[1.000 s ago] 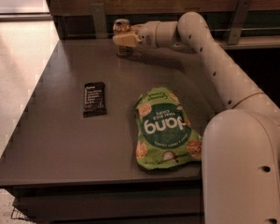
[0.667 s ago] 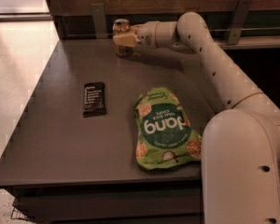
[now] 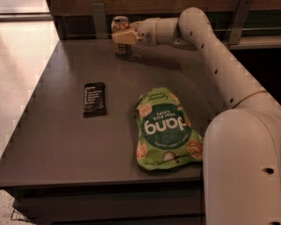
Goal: Pick orange can
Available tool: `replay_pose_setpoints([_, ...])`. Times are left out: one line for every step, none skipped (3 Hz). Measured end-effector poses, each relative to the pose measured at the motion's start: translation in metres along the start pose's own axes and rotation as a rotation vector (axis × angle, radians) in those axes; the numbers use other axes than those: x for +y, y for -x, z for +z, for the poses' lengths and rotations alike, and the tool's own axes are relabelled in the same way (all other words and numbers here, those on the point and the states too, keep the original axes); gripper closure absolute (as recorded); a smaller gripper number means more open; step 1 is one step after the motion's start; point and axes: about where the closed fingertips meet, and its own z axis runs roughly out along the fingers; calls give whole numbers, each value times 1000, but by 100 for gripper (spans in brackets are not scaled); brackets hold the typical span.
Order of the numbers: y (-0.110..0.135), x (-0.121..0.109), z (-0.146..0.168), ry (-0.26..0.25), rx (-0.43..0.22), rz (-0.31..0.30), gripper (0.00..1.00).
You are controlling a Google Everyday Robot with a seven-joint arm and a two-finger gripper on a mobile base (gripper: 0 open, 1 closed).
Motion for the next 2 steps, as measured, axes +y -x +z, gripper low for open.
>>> replay_pose_setpoints([33, 10, -29, -18, 10, -41, 100])
replay_pose_setpoints([59, 18, -50, -40, 16, -77, 100])
